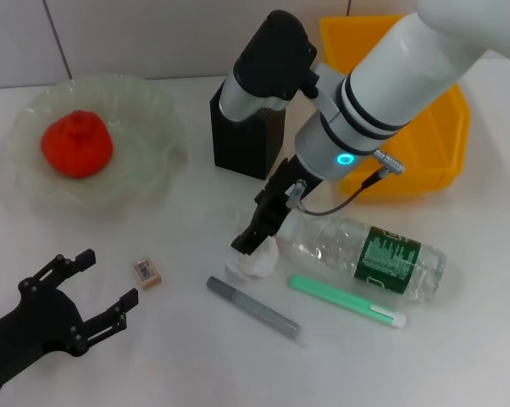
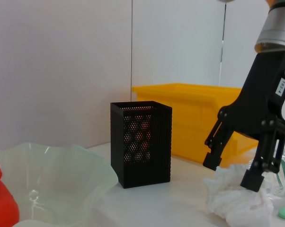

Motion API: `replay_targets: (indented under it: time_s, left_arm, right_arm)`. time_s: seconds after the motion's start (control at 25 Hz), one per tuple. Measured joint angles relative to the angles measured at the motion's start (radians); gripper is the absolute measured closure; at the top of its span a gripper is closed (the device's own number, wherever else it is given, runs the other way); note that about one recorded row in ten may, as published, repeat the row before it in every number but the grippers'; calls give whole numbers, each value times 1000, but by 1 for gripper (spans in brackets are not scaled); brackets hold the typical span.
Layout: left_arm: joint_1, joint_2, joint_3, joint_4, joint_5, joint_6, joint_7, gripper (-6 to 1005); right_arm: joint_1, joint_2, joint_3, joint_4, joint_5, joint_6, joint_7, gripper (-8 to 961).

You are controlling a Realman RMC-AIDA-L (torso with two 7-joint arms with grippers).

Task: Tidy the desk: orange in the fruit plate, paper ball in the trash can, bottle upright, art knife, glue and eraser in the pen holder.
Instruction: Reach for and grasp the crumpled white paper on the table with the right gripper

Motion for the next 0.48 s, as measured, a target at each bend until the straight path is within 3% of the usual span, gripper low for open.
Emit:
replay_targets:
  time_s: [0.08,0.48]
  left_arm:
    - [0,0,0,0,0,0,0,137]
    - [0,0,-1,0,0,0,0,137]
  right_arm:
    - [26,1,-16,55,1,20,0,134]
    - [44,2,-75,90,27,57,3,181]
